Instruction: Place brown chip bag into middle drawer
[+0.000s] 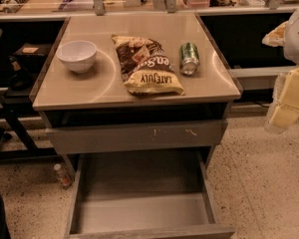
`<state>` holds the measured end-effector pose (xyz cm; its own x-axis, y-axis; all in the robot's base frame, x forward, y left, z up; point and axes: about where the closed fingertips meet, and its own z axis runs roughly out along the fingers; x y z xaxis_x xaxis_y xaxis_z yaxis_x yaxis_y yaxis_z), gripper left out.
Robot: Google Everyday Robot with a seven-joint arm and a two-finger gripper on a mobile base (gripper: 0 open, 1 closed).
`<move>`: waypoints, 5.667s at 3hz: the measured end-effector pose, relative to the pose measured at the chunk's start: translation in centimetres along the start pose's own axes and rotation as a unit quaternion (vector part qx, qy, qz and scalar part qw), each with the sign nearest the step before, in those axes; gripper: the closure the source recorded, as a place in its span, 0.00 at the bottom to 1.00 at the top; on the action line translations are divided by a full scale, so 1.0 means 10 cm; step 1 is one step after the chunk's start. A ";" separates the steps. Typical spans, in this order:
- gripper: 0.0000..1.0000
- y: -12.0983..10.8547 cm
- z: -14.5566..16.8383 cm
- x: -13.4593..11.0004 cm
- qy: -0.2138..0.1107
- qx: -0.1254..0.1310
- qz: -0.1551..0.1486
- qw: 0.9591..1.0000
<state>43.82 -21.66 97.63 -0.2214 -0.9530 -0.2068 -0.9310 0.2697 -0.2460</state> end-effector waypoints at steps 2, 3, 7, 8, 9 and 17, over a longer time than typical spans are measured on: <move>0.00 -0.10 -0.10 -0.33 -0.006 0.019 -0.005 1.000; 0.00 -0.34 -0.12 -1.12 -0.026 0.021 -0.033 0.999; 0.00 -0.74 0.24 -1.80 -0.063 0.016 -0.056 0.996; 0.00 -1.13 0.65 -2.04 -0.059 0.006 -0.073 0.996; 0.00 -1.16 0.66 -2.08 -0.065 0.011 -0.075 0.995; 0.00 -1.50 2.24 -2.19 -0.083 -0.027 -0.089 0.992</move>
Offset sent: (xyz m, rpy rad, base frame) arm 0.0355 0.0720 0.0364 0.0162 -0.0607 0.0255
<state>69.11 -1.73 84.62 -0.0048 -0.9475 -0.3196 -0.9661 0.0869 -0.2430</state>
